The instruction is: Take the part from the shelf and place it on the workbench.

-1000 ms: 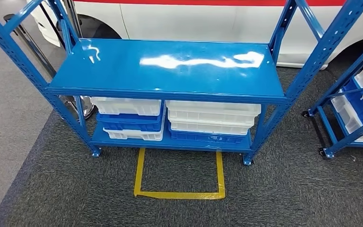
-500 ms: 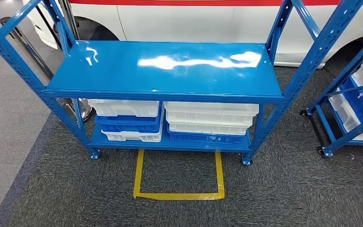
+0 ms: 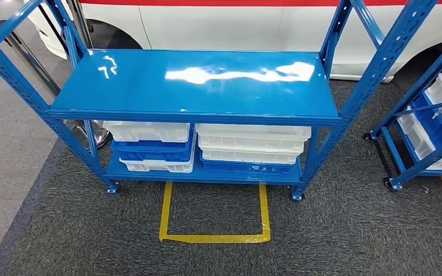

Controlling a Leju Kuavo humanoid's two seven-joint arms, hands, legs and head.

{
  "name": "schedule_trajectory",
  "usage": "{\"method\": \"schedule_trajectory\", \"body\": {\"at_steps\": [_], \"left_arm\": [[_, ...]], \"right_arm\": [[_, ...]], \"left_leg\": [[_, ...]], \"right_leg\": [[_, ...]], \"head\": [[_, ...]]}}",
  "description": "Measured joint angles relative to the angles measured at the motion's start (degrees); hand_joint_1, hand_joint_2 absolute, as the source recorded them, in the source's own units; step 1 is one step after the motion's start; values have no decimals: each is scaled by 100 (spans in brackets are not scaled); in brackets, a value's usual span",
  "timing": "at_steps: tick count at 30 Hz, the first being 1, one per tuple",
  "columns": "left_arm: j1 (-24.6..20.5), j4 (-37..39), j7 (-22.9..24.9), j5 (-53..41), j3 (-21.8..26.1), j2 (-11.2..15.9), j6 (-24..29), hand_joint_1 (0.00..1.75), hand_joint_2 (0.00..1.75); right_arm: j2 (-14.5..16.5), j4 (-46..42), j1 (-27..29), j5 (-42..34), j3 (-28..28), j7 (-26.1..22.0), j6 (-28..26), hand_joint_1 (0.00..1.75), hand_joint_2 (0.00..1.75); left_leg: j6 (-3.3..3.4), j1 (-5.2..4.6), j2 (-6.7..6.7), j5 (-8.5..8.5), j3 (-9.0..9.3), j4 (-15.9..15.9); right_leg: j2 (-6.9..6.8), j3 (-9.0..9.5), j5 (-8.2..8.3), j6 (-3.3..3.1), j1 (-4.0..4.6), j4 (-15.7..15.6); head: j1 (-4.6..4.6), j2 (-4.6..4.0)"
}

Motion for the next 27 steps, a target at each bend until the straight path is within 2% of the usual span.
{"method": "schedule_trajectory", "body": {"at_steps": [2, 3, 4, 7, 8, 9, 10, 11, 12, 13, 14, 16, 22, 27], "left_arm": [[53, 2, 57, 245, -219, 40, -49, 0, 0], [64, -7, 84, 366, -325, 62, -72, 0, 0], [60, -32, 111, 488, -432, 85, -96, 0, 0], [-31, -211, 186, 830, -726, 133, -163, 0, 0], [-83, -293, 209, 927, -813, 145, -182, 0, 0], [-140, -382, 228, 1012, -890, 156, -202, 0, 0], [-203, -482, 247, 1094, -963, 165, -222, 0, 0], [-267, -588, 263, 1172, -1032, 176, -239, 0, 0], [-325, -691, 281, 1247, -1097, 200, -249, 0, 0], [-374, -787, 303, 1330, -1169, 224, -260, 0, 0], [-407, -865, 321, 1419, -1243, 255, -273, 0, 0], [-425, -949, 371, 1621, -1403, 301, -316, 0, 0], [-96, -896, 531, 2177, -1821, 363, -435, 0, 0], [74, -827, 566, 2352, -1973, 389, -458, 0, 0]], "right_arm": [[-51, -54, 6, -165, 207, 30, 58, 0, 175], [-76, -64, 32, -246, 305, 49, 87, 0, 175], [-98, -67, 75, -330, 407, 68, 118, 0, 175], [-146, 5, 289, -561, 686, 114, 203, 0, 175], [-163, 62, 377, -626, 765, 129, 221, 0, 175], [-179, 128, 466, -683, 834, 143, 239, 0, 175], [-199, 202, 560, -740, 900, 158, 253, 0, 175], [-217, 279, 654, -793, 966, 168, 273, 0, 175], [-230, 354, 738, -842, 1033, 177, 298, 0, 175], [-238, 421, 813, -898, 1109, 183, 321, 0, 175], [-243, 469, 874, -954, 1190, 190, 345, 0, 175], [-263, 508, 939, -1089, 1354, 210, 393, 0, 175], [-352, 290, 801, -1459, 1763, 261, 528, 0, 175], [-389, 158, 667, -1580, 1922, 285, 547, 0, 175]], "left_leg": [[47, 14, 6, 39, 19, -55], [82, 31, 16, 62, 34, -95], [115, 51, 26, 85, 46, -134], [158, 57, 42, 95, 44, -157], [162, 58, 43, 89, 46, -153], [163, 63, 43, 80, 50, -145], [156, 74, 40, 64, 57, -126], [135, 86, 34, 37, 60, -86], [100, 87, 26, -1, 44, -33], [58, 82, 20, -51, 27, 26], [24, 68, 16, -88, 9, 70], [-13, 51, 15, -117, 2, 92], [-58, 77, 16, -90, 42, 50], [-76, 81, -13, -88, 49, 44]], "right_leg": [[-3, 10, -14, 68, -5, 7], [-3, -8, -74, 98, -3, 76], [-2, -82, -200, 125, -5, 255], [-4, -566, -728, 193, -53, 1266], [-5, -670, -774, 227, -79, 1479], [-6, -681, -712, 269, -111, 1499], [-10, -574, -543, 321, -152, 1282], [-19, -382, -328, 382, -200, 898], [-18, -203, -183, 431, -226, 536], [-8, -66, -80, 426, -249, 251], [4, 0, -50, 406, -254, 109], [30, -2, -63, 326, -238, 96], [33, -15, -85, 281, -181, 100], [-2, -6, -97, 265, -175, 101]], "head": [[-1, 0], [2, 0], [3, 0], [5, 0], [5, 0], [5, 0], [5, 0], [6, 0], [8, 0], [0, 0], [-10, 0], [-34, 0], [-38, 0], [-39, 0]]}}
